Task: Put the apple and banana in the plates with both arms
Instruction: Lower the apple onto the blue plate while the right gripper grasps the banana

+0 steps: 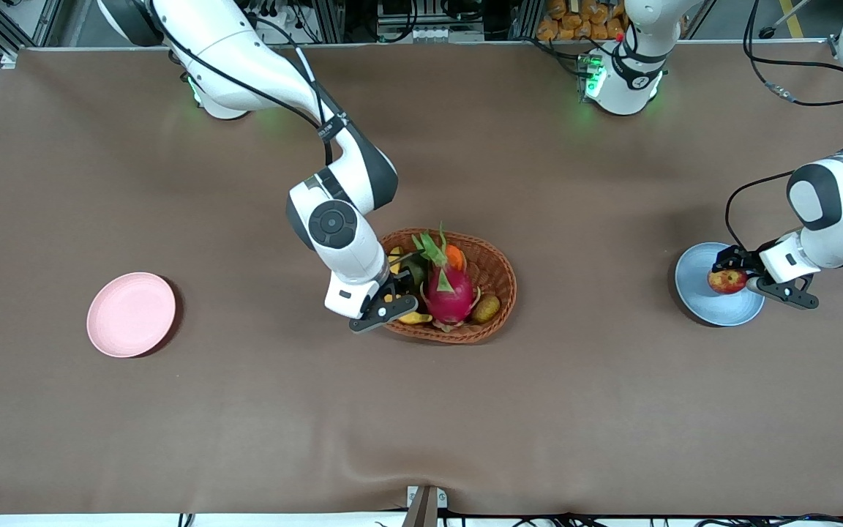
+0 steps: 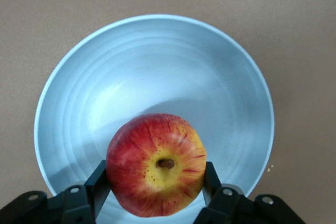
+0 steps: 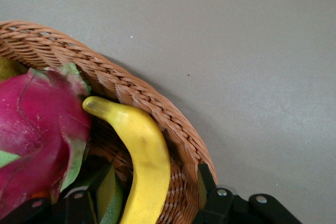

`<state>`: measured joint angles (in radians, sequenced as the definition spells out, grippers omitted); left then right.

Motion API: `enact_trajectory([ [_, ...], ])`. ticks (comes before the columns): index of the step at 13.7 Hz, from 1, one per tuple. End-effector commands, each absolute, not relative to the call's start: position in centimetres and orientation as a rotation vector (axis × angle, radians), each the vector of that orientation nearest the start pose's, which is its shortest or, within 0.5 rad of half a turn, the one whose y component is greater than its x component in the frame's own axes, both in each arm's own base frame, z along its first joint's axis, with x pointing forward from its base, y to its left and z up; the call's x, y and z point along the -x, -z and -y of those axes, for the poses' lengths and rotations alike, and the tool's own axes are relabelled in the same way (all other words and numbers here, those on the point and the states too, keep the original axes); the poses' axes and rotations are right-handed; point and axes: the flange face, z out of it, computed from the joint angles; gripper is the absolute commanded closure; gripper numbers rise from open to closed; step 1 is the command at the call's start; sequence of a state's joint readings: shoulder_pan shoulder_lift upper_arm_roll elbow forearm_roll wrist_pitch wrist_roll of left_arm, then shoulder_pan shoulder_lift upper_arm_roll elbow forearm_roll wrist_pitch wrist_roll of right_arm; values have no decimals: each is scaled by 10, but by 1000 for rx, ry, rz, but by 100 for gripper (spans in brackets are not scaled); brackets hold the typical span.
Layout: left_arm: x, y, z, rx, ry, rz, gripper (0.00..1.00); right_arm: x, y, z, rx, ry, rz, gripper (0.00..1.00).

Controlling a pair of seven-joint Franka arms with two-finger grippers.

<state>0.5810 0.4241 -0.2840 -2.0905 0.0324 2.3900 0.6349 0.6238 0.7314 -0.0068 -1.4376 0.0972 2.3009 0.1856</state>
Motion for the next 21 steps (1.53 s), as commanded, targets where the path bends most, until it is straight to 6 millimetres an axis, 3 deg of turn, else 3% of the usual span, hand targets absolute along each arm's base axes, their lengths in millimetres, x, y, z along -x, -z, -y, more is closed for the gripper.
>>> enact_trajectory([
  [1,-549,-218,-168,3216,-62,-591,19,-596,-263,-437,2986,161,497,31],
  [2,-550,-219,-168,3216,-62,-593,0,-593,-260,-442,2988,156,494,31],
  [6,-560,-228,-165,3205,-41,-619,0,-588,-248,-448,2990,151,475,31],
  [11,-599,-295,-152,3214,-89,-684,0,-583,-222,-449,2989,172,446,31],
  [19,-623,-362,-125,3213,-12,-529,0,-581,-210,-450,2988,185,413,32],
  [20,-626,-370,-115,3221,-27,-523,0,-581,-210,-450,2988,184,404,41],
  [21,-630,-380,-108,3223,-32,-518,0,-581,-210,-450,2989,181,402,58],
])
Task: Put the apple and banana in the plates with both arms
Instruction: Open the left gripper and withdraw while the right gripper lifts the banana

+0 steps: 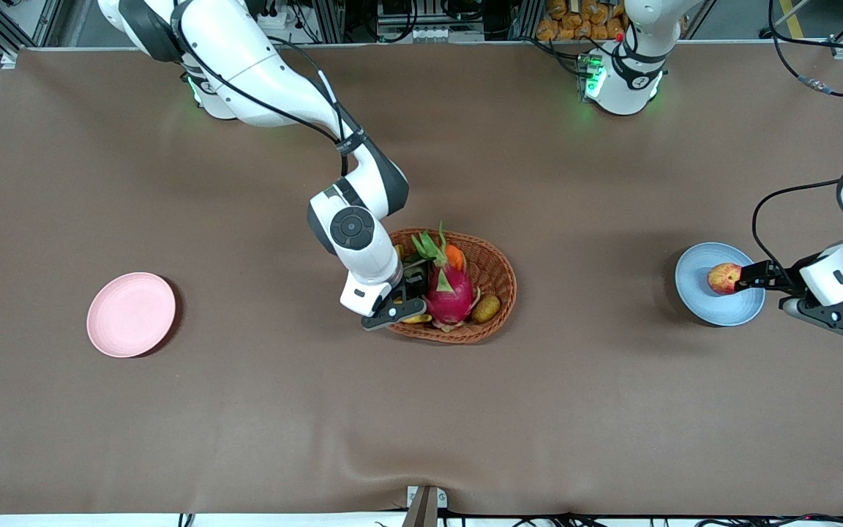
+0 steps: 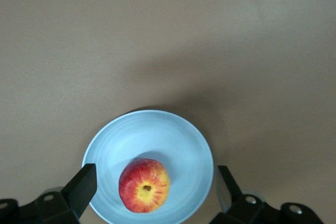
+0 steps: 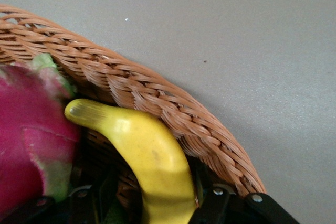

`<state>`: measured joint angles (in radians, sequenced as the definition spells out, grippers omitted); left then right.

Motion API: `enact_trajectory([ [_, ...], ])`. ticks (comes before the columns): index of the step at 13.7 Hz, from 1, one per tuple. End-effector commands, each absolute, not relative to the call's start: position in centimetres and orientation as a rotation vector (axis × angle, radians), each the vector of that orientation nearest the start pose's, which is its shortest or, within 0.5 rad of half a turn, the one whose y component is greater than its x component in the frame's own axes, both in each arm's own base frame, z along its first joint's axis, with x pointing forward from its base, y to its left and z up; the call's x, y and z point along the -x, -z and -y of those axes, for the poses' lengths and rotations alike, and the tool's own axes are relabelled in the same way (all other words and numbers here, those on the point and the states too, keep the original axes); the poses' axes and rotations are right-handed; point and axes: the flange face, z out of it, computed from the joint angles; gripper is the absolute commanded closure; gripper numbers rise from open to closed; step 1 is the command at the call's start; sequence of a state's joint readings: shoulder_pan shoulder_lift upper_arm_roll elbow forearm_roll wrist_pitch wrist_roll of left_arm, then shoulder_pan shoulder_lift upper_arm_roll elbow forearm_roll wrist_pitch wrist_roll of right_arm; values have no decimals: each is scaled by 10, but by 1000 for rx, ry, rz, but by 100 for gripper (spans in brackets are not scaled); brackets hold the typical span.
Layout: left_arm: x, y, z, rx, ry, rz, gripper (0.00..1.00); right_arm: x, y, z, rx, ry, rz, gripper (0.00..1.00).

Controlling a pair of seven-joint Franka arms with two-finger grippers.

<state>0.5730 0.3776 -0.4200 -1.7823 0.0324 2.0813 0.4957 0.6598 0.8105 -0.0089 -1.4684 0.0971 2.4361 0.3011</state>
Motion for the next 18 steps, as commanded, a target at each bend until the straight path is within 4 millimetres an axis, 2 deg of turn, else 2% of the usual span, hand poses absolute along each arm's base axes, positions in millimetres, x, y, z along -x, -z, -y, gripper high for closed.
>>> enact_trajectory([
  [1,-632,-387,-102,3227,-44,-506,0,-581,-211,-450,2989,179,402,73],
  [2,-636,-391,-90,3229,-55,-501,0,-581,-214,-450,2988,181,405,84],
  [3,-636,-398,-68,3216,-68,-492,0,-582,-217,-449,2988,181,403,88],
  [7,-623,-446,-31,3132,-103,-415,0,-590,-250,-442,2993,168,386,89],
  [9,-620,-475,-28,3099,-60,-407,0,-592,-279,-437,2990,167,376,89],
  [10,-623,-491,-37,3100,-32,-382,0,-593,-293,-434,2991,165,371,89],
  [11,-623,-499,-36,3117,-40,-367,0,-597,-310,-428,2987,177,359,88],
  [15,-604,-525,-38,3188,-79,-199,0,-612,-374,-383,3000,157,272,88],
  [18,-586,-549,-36,3197,-118,-29,0,-626,-405,-335,3024,112,195,88],
])
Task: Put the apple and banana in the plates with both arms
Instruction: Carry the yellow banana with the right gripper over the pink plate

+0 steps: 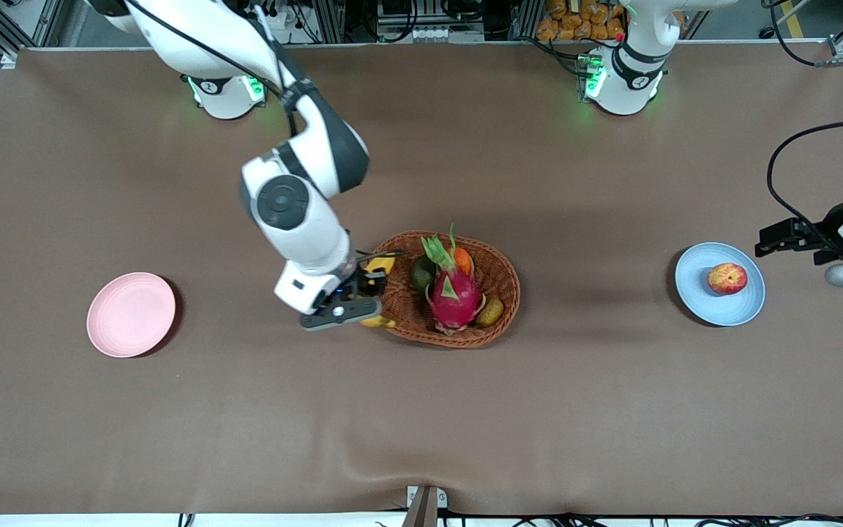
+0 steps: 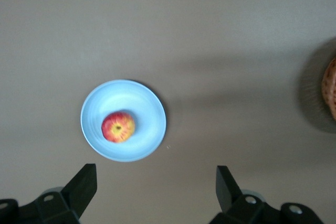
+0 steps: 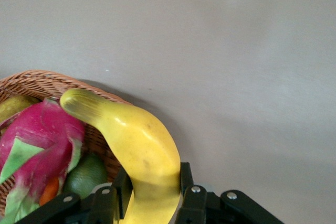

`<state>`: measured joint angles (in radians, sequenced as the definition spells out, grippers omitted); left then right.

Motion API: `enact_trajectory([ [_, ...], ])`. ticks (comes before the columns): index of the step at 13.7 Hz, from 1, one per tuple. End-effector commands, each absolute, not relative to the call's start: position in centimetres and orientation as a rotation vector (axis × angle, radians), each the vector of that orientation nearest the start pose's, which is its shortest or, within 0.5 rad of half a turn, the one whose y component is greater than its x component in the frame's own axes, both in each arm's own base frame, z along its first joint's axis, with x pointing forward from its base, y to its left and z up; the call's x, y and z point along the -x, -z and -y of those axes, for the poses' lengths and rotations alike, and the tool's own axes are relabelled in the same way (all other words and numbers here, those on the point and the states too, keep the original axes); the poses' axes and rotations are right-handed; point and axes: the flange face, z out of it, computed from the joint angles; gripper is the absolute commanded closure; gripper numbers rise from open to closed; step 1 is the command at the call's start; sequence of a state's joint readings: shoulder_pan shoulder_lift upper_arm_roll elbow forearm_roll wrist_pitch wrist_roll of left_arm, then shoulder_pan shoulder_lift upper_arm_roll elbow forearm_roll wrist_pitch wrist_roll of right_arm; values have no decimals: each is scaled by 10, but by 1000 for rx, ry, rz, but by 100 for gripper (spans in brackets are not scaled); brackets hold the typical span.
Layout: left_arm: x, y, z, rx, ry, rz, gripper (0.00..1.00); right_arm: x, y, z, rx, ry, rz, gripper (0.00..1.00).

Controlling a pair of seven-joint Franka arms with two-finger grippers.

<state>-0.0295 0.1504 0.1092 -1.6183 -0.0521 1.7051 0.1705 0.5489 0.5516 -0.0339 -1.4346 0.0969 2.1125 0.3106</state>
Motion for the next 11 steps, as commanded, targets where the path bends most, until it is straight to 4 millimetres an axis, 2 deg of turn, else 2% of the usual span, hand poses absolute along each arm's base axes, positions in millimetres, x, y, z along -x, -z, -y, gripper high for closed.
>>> enact_trajectory([
  [1,-576,-564,-34,3198,-116,20,0,-631,-414,-314,3029,109,158,88],
  [3,-558,-587,-33,3191,-130,66,0,-639,-426,-273,3052,52,93,88],
  [4,-553,-595,-33,3190,-126,62,0,-646,-425,-241,3065,22,61,88],
  [7,-545,-616,-31,3176,-88,50,0,-654,-412,-136,3072,-35,127,88],
  [9,-548,-636,-27,3149,-19,34,0,-648,-408,-88,3070,-65,154,87],
  [11,-548,-645,-25,3152,10,62,0,-642,-392,-38,3065,-117,153,86],
])
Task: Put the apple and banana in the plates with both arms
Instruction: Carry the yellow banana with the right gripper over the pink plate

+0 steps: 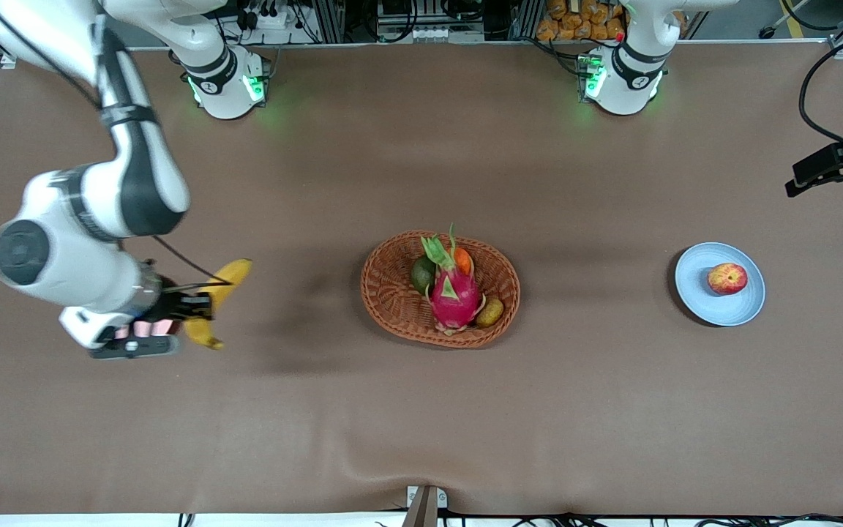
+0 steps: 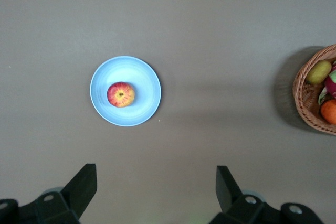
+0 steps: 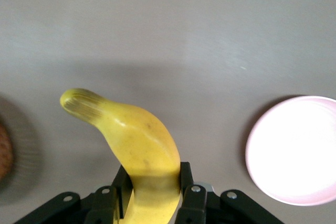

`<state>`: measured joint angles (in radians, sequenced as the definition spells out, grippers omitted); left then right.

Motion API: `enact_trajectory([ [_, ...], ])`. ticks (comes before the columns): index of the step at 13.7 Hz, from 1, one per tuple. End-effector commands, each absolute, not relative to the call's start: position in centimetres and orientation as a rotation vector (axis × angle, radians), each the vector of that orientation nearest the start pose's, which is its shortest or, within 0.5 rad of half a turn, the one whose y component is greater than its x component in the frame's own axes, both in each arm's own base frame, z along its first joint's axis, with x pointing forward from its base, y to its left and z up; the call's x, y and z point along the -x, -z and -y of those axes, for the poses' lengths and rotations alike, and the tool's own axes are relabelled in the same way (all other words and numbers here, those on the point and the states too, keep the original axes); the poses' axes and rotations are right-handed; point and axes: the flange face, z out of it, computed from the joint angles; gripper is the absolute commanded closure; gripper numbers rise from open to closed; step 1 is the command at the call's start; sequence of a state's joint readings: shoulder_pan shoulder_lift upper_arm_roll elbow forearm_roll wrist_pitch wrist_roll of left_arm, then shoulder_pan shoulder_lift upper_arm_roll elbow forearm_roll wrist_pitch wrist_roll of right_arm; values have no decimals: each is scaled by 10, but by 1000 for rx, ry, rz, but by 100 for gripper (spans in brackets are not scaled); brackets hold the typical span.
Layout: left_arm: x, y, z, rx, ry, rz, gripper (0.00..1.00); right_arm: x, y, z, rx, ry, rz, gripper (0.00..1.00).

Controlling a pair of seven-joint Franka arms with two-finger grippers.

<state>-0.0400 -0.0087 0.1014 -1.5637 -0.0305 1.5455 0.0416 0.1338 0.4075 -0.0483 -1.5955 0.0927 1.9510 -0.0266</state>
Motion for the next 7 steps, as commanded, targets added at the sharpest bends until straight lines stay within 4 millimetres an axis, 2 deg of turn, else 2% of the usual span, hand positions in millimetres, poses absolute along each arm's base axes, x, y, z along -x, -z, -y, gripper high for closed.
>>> enact_trajectory([
  [1,-546,-649,-26,3157,20,86,0,-641,-384,-4,3059,-134,168,86],
  [4,-542,-652,-24,3159,5,85,0,-631,-350,83,3026,-200,235,86],
  [5,-537,-658,-24,3162,20,83,0,-629,-337,103,3017,-220,248,86],
  [7,-536,-658,-22,3166,8,87,0,-625,-311,133,2994,-261,277,86],
])
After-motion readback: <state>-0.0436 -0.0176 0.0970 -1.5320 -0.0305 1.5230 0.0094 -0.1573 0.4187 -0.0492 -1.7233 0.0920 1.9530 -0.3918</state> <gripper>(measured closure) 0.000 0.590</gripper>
